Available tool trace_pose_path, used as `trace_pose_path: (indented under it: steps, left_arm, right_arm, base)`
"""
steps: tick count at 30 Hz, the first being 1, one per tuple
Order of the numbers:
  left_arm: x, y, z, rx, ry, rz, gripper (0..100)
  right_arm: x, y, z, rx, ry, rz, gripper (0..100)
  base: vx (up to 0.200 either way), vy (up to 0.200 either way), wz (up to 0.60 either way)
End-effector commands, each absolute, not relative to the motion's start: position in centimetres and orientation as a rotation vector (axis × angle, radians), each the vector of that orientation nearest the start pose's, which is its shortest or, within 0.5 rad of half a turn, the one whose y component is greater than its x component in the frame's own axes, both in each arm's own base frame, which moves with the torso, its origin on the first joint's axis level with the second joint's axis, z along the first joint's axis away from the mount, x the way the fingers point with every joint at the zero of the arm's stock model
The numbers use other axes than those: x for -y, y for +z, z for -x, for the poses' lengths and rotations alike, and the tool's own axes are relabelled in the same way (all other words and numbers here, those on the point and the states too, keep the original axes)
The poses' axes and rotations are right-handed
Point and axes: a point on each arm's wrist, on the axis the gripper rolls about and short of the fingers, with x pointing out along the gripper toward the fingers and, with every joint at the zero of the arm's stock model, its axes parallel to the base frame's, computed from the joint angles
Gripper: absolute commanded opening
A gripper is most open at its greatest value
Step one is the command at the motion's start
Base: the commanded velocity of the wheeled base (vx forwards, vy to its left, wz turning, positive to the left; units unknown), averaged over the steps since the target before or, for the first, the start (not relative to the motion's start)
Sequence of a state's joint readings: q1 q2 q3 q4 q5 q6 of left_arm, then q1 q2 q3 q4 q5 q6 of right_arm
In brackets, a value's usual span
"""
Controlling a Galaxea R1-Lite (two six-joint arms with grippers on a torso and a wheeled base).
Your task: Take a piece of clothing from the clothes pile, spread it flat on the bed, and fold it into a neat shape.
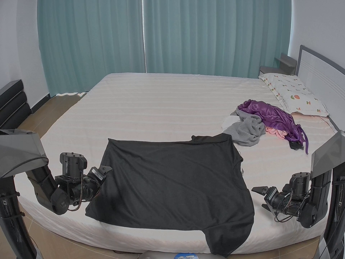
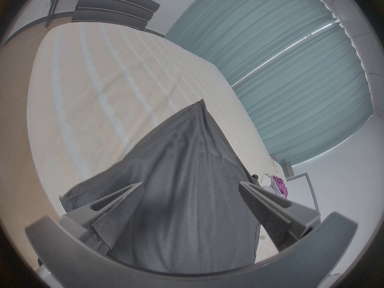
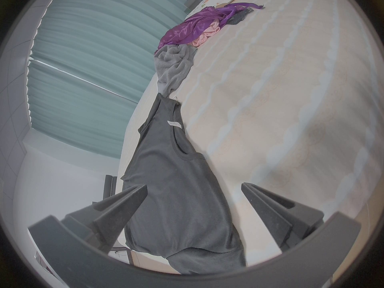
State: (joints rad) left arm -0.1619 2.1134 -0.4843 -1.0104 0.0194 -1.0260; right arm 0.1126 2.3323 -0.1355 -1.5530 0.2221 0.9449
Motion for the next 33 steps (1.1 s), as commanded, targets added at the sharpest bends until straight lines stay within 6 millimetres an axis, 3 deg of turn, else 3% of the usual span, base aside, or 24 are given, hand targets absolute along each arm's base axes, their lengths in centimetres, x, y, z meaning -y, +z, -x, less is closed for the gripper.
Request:
trace_pose_path:
  steps: [1,10,19,23,28,33]
  left_arm:
    - [4.8,1.8,-30.0,-0.626,0.199,0.932,100]
    - [4.5,1.2,-28.4,-0.673,0.226,0.916,100]
    - [3.9,0.0,-25.8,-0.739,0.267,0.875,100]
    - [2.6,-1.5,-24.5,-0.764,0.295,0.817,100]
    - [2.3,-3.7,-24.7,-0.762,0.35,0.744,100]
    - [2.3,-4.2,-24.9,-0.74,0.36,0.728,100]
  right_arm:
    - [-3.4,-2.8,-24.5,-0.742,0.007,-0.936,100]
    - [-3.4,-2.9,-24.4,-0.748,0.001,-0.935,100]
    - [-3.5,-3.1,-24.4,-0.756,0.002,-0.934,100]
    - [-3.5,-3.1,-24.4,-0.757,0.004,-0.933,100]
    - [-3.5,-3.1,-24.4,-0.757,0.002,-0.934,100]
    - [-3.5,-3.3,-24.4,-0.764,-0.002,-0.933,100]
  base:
    - [0.0,0.0,0.0]
    - [-0.2,0.0,0.0]
    - [0.0,0.0,0.0]
    - [0.0,0.0,0.0]
    - [0.0,0.0,0.0]
    - [0.0,0.0,0.0]
